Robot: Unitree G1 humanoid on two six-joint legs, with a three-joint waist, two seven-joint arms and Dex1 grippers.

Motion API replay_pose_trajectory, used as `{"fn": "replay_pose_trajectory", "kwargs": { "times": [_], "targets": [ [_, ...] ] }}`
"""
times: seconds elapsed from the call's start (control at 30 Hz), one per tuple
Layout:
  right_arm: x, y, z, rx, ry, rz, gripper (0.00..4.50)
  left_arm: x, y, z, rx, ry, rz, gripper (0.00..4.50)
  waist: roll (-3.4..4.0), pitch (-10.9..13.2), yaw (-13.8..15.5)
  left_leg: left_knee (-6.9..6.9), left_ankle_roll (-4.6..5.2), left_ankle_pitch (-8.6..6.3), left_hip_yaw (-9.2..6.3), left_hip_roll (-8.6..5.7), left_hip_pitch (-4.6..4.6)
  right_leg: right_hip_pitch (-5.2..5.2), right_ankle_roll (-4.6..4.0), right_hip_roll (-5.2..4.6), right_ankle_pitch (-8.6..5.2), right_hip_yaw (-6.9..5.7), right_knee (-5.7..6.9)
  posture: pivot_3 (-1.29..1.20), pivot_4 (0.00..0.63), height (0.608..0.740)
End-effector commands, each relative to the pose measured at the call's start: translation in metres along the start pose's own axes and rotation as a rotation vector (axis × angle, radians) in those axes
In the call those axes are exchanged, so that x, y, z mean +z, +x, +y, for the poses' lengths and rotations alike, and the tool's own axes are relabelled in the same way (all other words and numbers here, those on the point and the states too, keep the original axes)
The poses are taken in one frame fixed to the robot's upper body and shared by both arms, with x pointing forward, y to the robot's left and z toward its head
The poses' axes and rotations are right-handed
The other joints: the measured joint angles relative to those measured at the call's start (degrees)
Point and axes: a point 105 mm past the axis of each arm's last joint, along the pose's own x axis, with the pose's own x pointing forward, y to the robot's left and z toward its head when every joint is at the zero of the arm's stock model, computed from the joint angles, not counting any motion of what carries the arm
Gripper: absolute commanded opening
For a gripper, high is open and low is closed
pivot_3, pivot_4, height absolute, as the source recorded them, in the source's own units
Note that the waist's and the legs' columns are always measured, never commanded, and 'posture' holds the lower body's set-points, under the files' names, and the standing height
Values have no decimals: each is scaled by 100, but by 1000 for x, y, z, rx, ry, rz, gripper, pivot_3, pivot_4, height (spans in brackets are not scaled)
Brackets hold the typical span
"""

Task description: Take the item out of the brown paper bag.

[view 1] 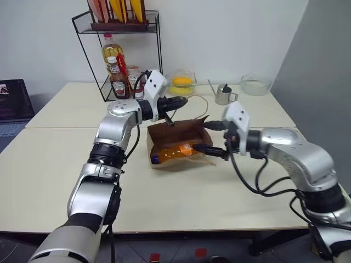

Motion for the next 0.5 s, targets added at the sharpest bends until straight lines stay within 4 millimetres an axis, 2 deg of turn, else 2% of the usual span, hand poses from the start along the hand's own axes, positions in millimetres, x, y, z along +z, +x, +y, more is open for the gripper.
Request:
{"fn": "replay_pose_trajectory", "kwargs": {
  "times": [0.03,0.2,0.4,0.5],
  "targets": [
    [-3,21,-9,-19,-165,37,4150,26,0,5,15,38,-66,0,0,0,-1,0,0,0,0,0,0,-1,0,-1,0,-1,1,0,150,740],
    [-20,52,-14,-24,-276,93,4150,27,0,3,11,38,-73,0,0,0,3,-2,0,0,-2,-6,-7,-5,0,-9,1,-6,1,0,150,740],
    [-22,58,-17,6,-323,132,4150,26,-5,4,18,37,-71,0,1,1,2,-1,-2,1,-2,-9,-9,-12,-1,-13,1,-6,6,0,150,740],
    [-20,60,-12,55,-285,127,4150,25,-5,3,18,38,-71,0,2,1,0,-1,-2,1,-3,-9,-8,-12,-2,-13,1,-7,10,0,150,740]
  ]
}}
